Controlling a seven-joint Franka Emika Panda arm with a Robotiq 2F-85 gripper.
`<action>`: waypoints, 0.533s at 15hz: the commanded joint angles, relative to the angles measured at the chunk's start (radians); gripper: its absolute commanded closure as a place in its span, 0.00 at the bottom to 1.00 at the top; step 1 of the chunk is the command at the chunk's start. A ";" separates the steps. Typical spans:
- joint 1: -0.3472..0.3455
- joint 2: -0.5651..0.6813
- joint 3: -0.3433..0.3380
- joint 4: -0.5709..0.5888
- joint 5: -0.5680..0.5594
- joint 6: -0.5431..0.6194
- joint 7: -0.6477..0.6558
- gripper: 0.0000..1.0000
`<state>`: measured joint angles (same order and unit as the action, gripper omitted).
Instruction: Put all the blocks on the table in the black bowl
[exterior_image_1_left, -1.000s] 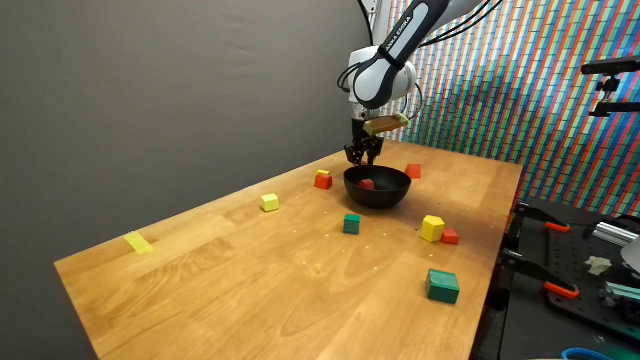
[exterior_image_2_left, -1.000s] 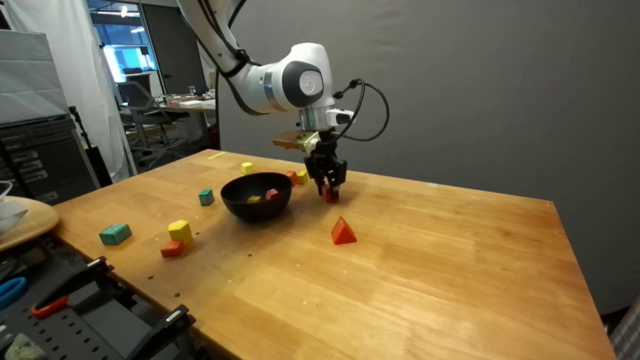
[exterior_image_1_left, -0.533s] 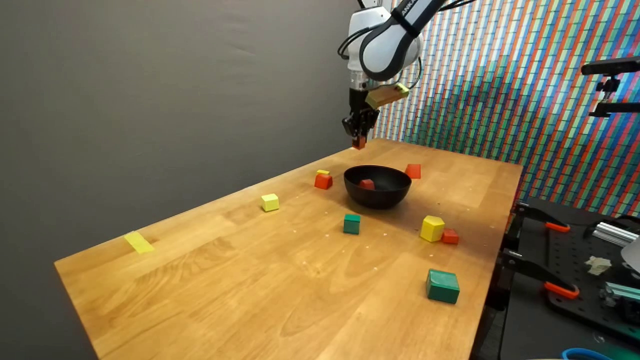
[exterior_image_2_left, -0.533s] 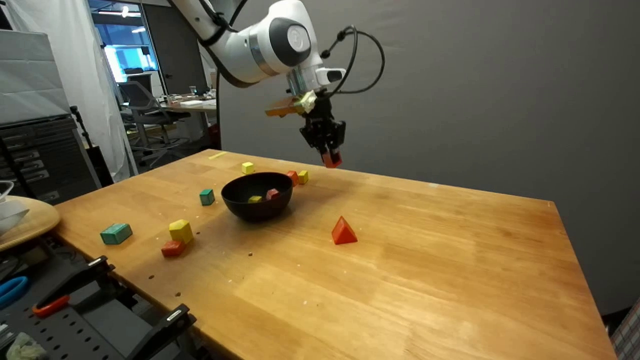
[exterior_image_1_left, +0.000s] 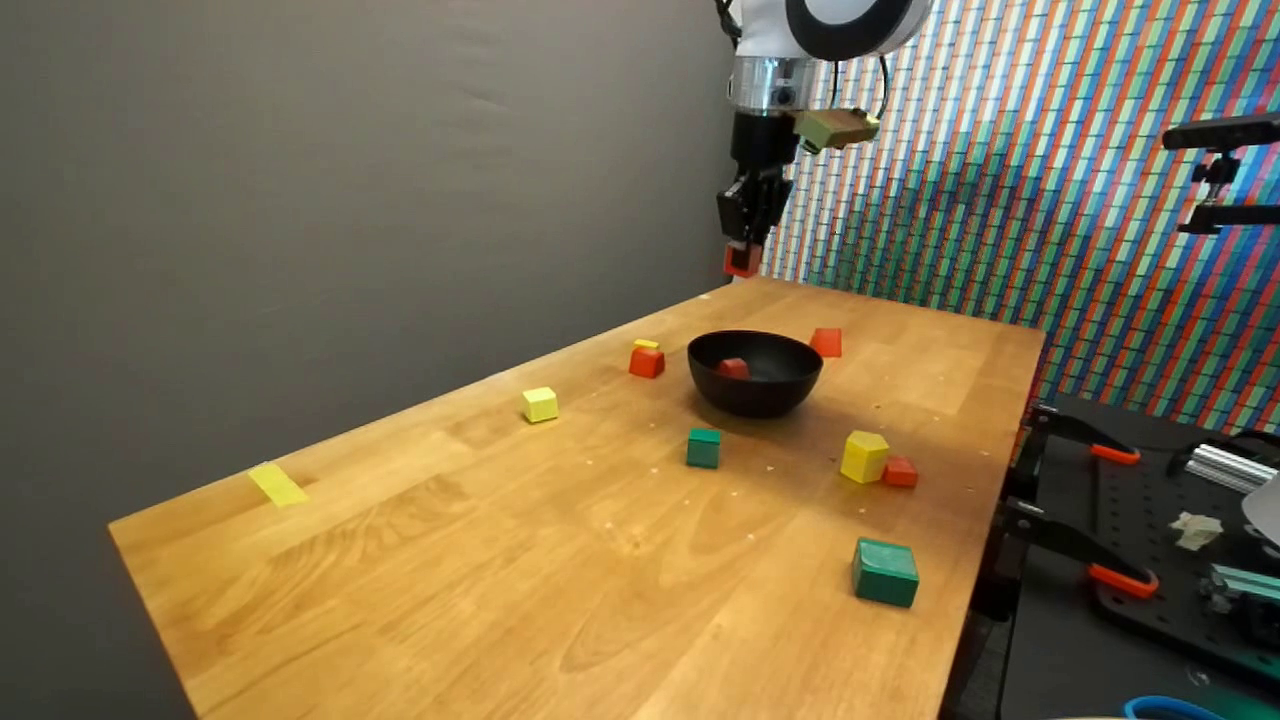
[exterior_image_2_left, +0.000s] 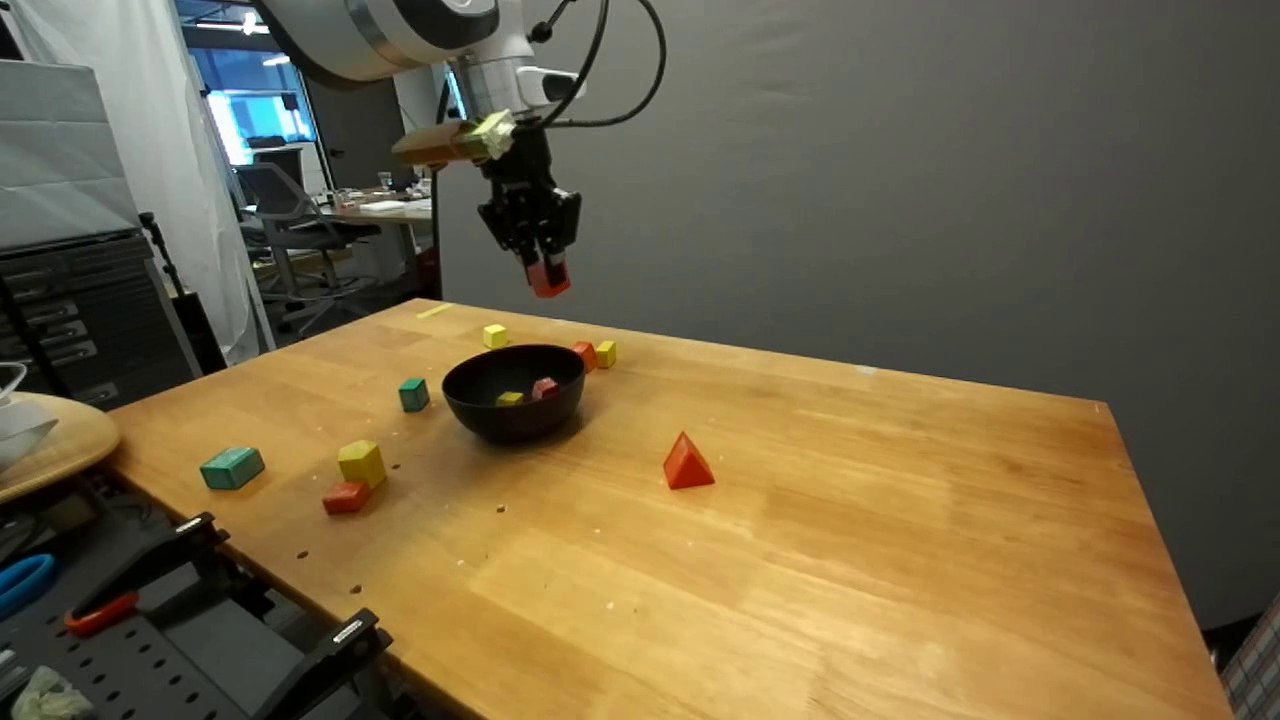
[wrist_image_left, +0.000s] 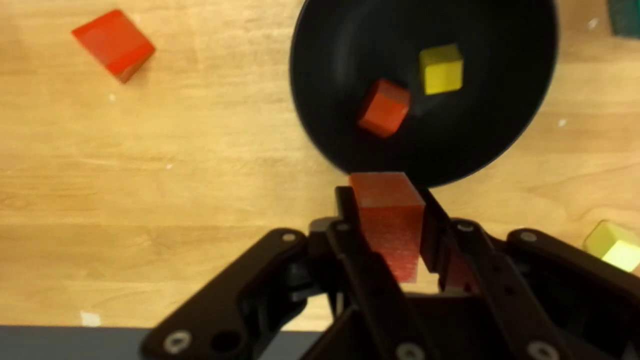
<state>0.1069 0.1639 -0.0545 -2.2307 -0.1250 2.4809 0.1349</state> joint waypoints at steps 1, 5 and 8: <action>-0.038 -0.066 0.057 -0.094 0.133 -0.040 -0.093 0.84; -0.042 -0.008 0.057 -0.112 0.158 -0.010 -0.067 0.85; -0.043 0.020 0.053 -0.114 0.145 0.035 -0.036 0.37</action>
<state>0.0824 0.1699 -0.0148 -2.3413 0.0071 2.4734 0.0863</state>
